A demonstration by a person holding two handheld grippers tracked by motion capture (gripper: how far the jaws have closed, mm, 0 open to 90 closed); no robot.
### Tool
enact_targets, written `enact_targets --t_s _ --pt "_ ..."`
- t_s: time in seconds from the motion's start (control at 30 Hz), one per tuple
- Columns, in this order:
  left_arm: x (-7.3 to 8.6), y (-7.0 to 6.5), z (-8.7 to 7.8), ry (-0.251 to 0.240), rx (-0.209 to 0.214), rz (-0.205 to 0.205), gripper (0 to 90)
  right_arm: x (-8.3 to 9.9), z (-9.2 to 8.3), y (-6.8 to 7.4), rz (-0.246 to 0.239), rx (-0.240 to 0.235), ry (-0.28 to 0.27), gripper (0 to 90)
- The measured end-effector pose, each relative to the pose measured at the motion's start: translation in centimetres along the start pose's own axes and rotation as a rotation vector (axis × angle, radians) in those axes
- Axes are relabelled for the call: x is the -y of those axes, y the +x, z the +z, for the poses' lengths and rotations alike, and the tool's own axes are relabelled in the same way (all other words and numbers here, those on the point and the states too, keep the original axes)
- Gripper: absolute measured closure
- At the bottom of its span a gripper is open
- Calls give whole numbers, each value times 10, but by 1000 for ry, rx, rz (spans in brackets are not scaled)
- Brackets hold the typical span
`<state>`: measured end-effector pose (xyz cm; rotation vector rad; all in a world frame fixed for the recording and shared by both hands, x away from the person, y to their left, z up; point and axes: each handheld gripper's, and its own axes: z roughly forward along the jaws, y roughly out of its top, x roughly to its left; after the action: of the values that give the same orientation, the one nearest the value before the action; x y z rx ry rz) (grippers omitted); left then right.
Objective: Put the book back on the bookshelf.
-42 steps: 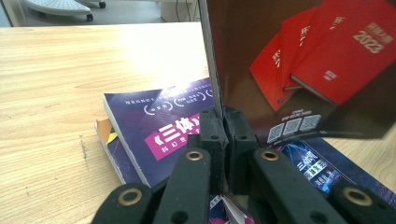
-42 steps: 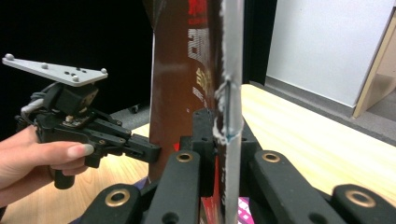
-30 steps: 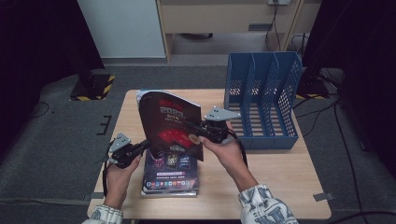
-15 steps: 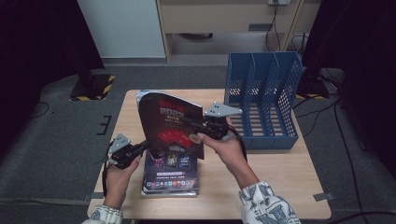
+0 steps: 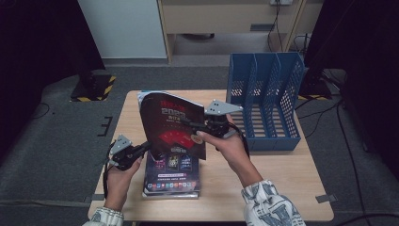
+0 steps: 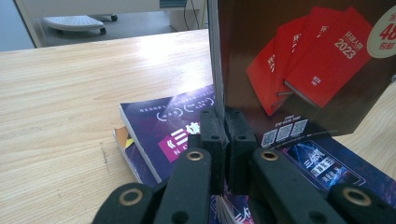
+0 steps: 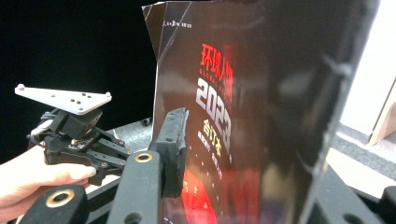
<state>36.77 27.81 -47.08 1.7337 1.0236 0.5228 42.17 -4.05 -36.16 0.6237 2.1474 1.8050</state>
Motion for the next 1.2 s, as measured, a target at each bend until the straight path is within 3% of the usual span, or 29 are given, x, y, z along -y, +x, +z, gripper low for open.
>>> enact_targets --t_s 0.2,0.4,0.47,0.8,1.03,1.2 --pt "0 0 0 -1 -1 2 877 -7 1 -4 -2 -12 -2 557" --pt "0 -1 0 -2 0 3 877 -17 1 -6 40 -23 8 505" --pt "0 0 0 -2 1 2 877 -20 2 -6 34 -23 1 506" --pt "0 1 0 0 4 -2 877 -22 5 -8 7 -35 0 662" --pt "0 1 0 -3 6 -6 877 -19 9 -3 -2 -76 40 645" --pt "1 1 0 -3 5 -7 876 -18 12 -1 -8 -55 24 690"
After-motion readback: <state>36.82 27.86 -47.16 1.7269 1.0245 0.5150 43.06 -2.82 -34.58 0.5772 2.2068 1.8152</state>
